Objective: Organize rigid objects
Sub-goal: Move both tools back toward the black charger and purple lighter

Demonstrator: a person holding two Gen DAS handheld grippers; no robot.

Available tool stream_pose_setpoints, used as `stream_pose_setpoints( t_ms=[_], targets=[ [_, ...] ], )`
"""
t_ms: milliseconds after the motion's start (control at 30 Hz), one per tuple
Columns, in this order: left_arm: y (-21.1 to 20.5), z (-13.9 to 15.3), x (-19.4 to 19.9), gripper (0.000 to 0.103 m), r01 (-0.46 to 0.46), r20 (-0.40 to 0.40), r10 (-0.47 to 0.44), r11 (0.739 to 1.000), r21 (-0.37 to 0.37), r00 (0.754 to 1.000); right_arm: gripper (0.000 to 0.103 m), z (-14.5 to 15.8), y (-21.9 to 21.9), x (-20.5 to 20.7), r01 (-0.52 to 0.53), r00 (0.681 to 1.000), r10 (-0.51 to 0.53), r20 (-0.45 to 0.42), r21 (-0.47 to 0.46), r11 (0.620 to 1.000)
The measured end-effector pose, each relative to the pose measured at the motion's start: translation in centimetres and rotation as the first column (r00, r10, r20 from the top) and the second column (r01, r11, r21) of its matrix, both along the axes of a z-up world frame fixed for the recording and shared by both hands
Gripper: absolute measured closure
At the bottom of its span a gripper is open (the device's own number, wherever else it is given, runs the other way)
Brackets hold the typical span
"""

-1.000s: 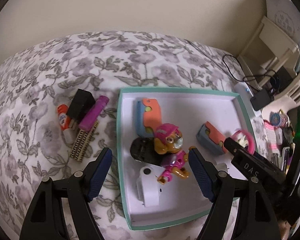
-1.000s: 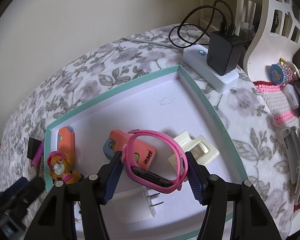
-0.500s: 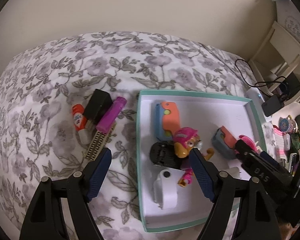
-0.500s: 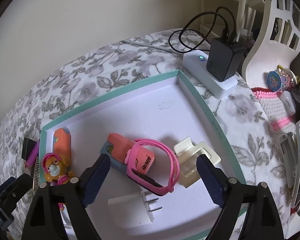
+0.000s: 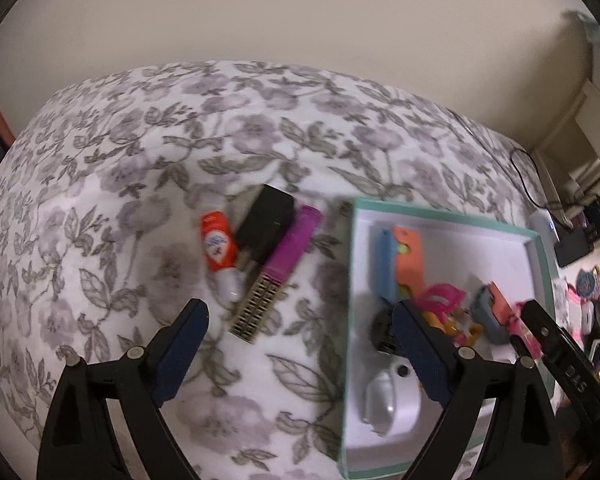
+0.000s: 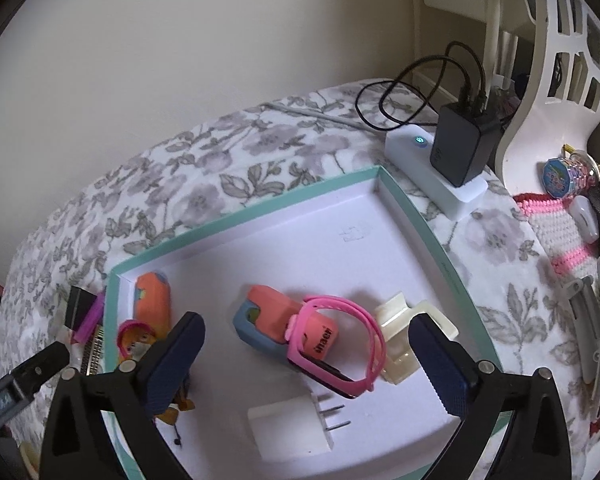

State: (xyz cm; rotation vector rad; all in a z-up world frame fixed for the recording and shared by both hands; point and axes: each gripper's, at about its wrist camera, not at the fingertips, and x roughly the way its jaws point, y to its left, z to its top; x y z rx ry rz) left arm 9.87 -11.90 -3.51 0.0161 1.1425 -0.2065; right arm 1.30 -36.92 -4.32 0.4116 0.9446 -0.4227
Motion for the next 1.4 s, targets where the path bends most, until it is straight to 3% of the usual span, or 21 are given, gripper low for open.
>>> stream_pose_setpoints(
  t_ms=[367, 700, 1067, 1400],
  targets=[
    [7.2, 0.4, 2.8, 0.009, -0.168, 0.016, 0.168, 0.985, -0.034, 0.986, 0.000, 1.8, 1.8, 0.6, -0.045, 0.990, 0.039, 0.135, 0.038, 0.998],
    [10.6, 1.5, 3.7, 0.009, -0.217, 0.068, 0.222, 0.974, -0.069, 0.973, 0.000, 2.5, 6.0, 1.9, -0.151, 0.967, 0.138, 0.217, 0.045, 0.988],
    [14.6, 0.7, 5.5, 0.009, -0.299, 0.038, 0.306, 0.946, -0.126, 0.951, 0.000, 1.5, 11.4, 4.7, -0.302, 0.947, 0.293, 0.131, 0.051, 0.952],
    [15.7, -0.6, 7.3, 0.009, -0.295, 0.000, 0.297, 0.951, -0.088, 0.955, 0.000, 0.8, 15.3, 7.7, -0.384, 0.920, 0.384, 0.080, -0.006, 0.923]
  ],
)
